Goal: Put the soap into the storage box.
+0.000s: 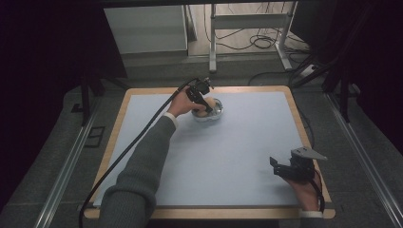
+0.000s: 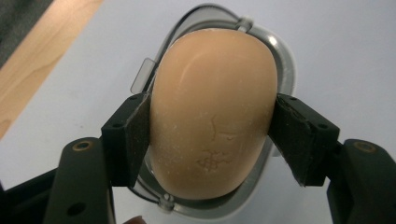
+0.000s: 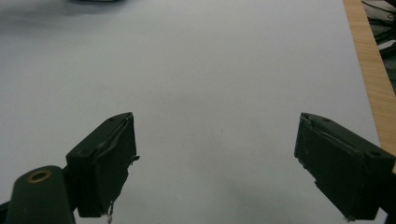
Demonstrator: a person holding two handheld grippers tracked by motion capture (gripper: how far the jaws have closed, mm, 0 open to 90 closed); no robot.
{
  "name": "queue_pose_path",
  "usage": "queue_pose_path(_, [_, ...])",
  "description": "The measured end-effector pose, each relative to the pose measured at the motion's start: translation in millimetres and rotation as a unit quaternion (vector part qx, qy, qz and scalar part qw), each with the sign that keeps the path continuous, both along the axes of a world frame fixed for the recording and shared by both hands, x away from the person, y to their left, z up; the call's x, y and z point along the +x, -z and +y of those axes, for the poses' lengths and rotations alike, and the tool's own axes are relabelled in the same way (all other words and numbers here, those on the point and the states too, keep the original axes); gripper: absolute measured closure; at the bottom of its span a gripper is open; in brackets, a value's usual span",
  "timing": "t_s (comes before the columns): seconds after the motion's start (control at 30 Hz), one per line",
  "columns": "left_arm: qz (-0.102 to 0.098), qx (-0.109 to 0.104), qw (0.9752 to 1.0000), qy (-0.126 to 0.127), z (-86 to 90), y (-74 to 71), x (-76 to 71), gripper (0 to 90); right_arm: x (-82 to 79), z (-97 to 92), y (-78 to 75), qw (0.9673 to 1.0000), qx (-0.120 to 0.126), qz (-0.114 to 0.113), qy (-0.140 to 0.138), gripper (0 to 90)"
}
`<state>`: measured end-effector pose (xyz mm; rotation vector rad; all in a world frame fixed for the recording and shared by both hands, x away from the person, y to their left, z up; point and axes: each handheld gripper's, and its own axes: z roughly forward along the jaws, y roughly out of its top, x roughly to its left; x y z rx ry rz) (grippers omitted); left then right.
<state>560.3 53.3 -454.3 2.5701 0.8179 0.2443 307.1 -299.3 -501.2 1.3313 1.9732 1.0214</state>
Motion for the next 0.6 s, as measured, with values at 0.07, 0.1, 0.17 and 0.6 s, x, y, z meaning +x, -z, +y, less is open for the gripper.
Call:
queue_pose_path(0.07, [-0.004,-0.006,1.0,-0.003,-1.0,2.1,-0.7,32.5,0.0,0.5,0.2,1.0,0.0,0.001,0.0,12.8])
queue_pose_path(0.1, [-0.003,-0.016,0.9999,-0.003,-0.7,1.3,-1.3,33.3,0.2,0.7,0.4,1.0,0.0,0.001,0.0,12.8])
queue_pose_path(0.17, [-0.004,-0.025,0.9997,-0.001,-0.8,-1.1,-3.2,32.1,0.3,0.5,0.7,1.0,0.0,0.001,0.001,12.8])
queue_pose_path(0.6, [-0.032,-0.036,0.9988,-0.011,22.0,-17.2,-38.9,27.2,0.3,1.8,1.0,1.0,0.0,0.002,-0.003,12.8])
